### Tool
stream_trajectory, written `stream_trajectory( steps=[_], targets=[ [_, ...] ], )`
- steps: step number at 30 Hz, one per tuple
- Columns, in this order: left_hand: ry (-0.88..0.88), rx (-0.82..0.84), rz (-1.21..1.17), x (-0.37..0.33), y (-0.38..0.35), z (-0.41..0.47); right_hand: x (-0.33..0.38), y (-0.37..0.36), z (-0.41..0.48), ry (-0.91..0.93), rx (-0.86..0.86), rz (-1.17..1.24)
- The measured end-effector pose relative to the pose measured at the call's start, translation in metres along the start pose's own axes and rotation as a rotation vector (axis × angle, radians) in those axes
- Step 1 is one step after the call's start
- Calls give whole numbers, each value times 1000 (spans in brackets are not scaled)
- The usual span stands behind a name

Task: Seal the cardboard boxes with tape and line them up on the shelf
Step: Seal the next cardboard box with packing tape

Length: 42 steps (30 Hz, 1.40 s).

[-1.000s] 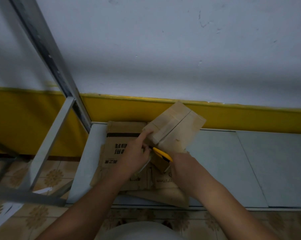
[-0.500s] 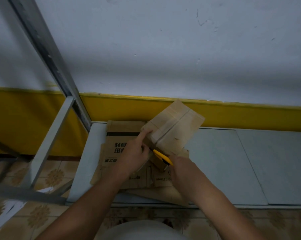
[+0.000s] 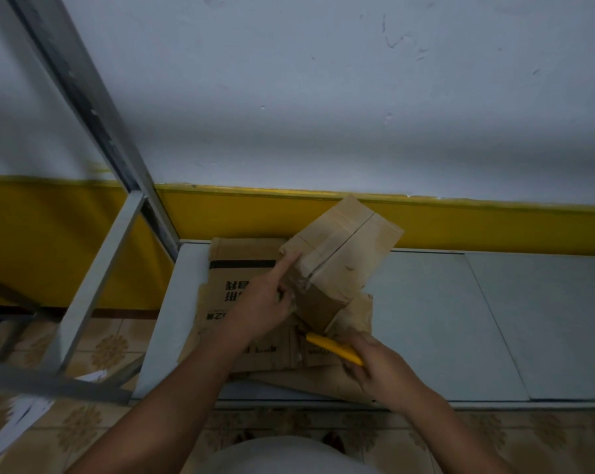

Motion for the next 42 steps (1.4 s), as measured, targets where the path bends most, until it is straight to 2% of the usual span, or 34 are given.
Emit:
stream_trajectory(
  steps=[5,13,20,25,30,39,42],
  targets=[
    [-26,-2,-6,4,2,3,-11,-39,32,64,-21,29],
    [-72,31,-23,14,3,-14,-32,-43,44,77,-121,17],
    [-181,-89,299,35,22,-39,-36,-46,50,35,-130,66],
    [-184,25,512,81,-4,-50,-37,-51,50,3,-139,89],
    [-249,44,662,105,-24,-50,-38,-55,49,-23,-153,44],
    [-253,66,530,101,-19,-54,-38,-46,47,0,-149,111],
    [-234,45,374,93,-14,-58,-38,-20,39,27,-354,232]
  ],
)
Point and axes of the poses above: each hand's wrist, its own z-axis towards the middle knuckle, its own y-axis out of the back of the hand, x = y × z, the point moved 3 cm from there along z, towards the middle knuckle, and after that the axes turned 2 degrees about -z, right-handed, at the moved point
